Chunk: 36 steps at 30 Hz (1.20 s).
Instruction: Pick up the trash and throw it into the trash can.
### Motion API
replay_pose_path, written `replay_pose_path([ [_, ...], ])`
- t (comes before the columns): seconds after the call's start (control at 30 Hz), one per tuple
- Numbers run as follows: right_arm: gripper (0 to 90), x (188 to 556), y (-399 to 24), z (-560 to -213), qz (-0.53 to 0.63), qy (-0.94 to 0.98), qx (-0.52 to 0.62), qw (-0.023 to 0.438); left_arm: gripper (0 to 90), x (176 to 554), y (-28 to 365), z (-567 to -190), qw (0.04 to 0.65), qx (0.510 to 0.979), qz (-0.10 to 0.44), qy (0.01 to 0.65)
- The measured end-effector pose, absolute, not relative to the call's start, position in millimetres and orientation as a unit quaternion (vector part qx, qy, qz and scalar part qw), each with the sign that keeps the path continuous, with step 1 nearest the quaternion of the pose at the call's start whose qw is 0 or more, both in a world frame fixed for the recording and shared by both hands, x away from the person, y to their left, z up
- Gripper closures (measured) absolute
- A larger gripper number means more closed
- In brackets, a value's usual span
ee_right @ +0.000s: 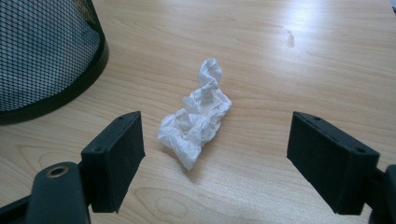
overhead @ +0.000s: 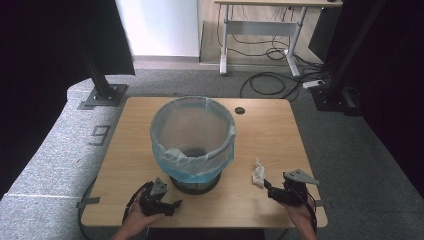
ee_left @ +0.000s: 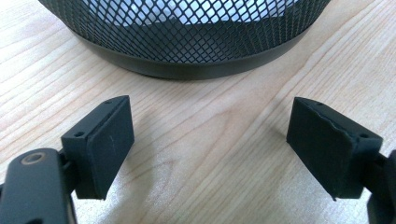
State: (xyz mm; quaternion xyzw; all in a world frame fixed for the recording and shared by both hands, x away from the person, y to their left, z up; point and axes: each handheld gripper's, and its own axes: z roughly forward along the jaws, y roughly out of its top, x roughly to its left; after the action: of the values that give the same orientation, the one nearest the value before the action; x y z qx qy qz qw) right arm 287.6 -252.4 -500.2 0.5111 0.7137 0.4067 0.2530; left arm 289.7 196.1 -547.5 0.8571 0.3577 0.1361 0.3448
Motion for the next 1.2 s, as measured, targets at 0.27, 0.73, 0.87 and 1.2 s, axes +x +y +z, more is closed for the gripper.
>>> replay_pose_path([
  [0.27,22.4,277,-260,-500,0.41,0.713,0.508,0.254,14.9,290,196,-547,0.345,0.857,0.136,0.357],
  [0.73,24.3,279,-268,-501,0.41,0.706,0.514,0.265,14.8,290,198,-547,0.345,0.859,0.135,0.354],
  [0.87,24.3,279,-268,-501,0.41,0.704,0.515,0.265,14.9,290,198,-547,0.345,0.859,0.135,0.354],
  [1.2,24.0,281,-268,-503,0.404,0.708,0.515,0.265,14.8,290,198,-547,0.345,0.859,0.135,0.354],
])
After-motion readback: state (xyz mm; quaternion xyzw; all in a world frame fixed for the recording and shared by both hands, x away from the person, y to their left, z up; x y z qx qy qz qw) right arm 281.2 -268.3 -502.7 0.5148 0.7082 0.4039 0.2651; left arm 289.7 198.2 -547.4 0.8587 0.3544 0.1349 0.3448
